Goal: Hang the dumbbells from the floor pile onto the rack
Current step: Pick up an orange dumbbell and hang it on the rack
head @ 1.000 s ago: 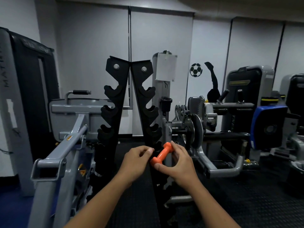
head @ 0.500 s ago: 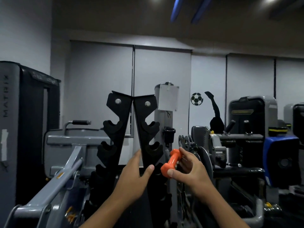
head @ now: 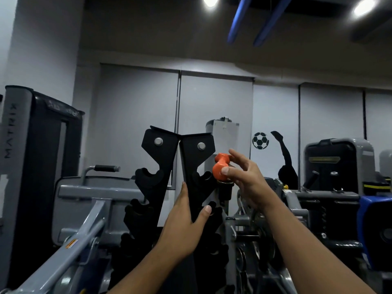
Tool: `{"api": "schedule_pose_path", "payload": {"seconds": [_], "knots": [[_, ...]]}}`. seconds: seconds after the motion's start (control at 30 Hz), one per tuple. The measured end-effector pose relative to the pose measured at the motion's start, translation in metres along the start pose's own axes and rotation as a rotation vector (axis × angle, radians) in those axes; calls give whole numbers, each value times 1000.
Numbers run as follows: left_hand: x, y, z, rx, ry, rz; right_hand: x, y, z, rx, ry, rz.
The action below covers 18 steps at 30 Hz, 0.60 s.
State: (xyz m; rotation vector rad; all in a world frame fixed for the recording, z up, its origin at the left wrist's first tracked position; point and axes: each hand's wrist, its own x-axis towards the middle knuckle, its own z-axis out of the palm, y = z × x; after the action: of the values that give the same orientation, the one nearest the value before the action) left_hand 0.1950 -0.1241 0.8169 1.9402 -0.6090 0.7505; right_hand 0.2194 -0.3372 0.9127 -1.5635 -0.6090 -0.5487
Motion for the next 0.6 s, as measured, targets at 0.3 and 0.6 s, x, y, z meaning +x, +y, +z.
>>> {"api": "schedule_pose_path", "payload": {"seconds": [0.3, 0.6], "knots": [[5, -11, 7, -38, 8, 43, 45, 37, 11, 124, -89, 102], [8, -15, 14, -72, 22, 36, 50, 47, 21, 156, -168, 136]]}}
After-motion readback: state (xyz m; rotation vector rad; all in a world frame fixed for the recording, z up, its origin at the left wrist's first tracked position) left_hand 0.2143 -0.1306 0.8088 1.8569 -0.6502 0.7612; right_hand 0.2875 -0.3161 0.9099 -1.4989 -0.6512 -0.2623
